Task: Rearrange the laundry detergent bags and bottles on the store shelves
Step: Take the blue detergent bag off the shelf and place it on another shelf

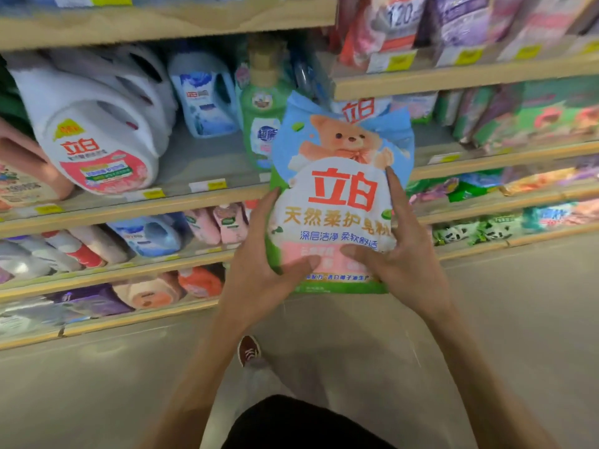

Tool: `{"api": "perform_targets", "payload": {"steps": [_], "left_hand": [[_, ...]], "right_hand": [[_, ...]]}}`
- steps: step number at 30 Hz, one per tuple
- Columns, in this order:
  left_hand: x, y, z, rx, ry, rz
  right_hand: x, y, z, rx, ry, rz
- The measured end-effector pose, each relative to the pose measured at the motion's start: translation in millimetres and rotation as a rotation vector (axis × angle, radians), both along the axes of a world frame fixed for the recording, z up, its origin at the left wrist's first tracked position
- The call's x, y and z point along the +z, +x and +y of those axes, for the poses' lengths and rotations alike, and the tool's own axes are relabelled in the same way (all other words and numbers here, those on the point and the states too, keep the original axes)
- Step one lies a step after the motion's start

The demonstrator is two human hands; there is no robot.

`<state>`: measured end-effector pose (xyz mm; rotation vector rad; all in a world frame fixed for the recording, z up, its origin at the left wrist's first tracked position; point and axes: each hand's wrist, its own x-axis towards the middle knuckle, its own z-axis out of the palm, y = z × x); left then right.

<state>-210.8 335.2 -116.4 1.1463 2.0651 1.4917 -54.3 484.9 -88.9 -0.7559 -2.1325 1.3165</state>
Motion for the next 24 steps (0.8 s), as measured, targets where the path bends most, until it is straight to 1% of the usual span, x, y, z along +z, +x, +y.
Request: {"api": "perform_targets", "payload": {"steps": [6, 12, 16, 19, 24], "left_hand": [[7.8, 64.7, 32.0, -0.111, 0.0, -0.053], [11.4, 99.8, 79.3, -0.205, 0.001, -0.083], [6.7, 119.0, 127.0, -0.26, 0.015, -0.1], [1.5, 137.6, 165.7, -0.289, 0.02, -0.127], [-13.2, 170.7, 231.5, -0.319, 0.033, -0.165]], "right_hand": [[7.9, 80.2, 17.9, -0.103, -0.039, -0.01], [7.4, 126.3, 49.7, -0.201, -0.032, -0.018], [6.1, 150.3, 85.1, -0.255, 0.007, -0.034], [6.1, 170.9, 117.3, -0.286, -0.002, -0.052], [6.3, 207.1, 180.2, -0.295, 0.03, -0.102]]}}
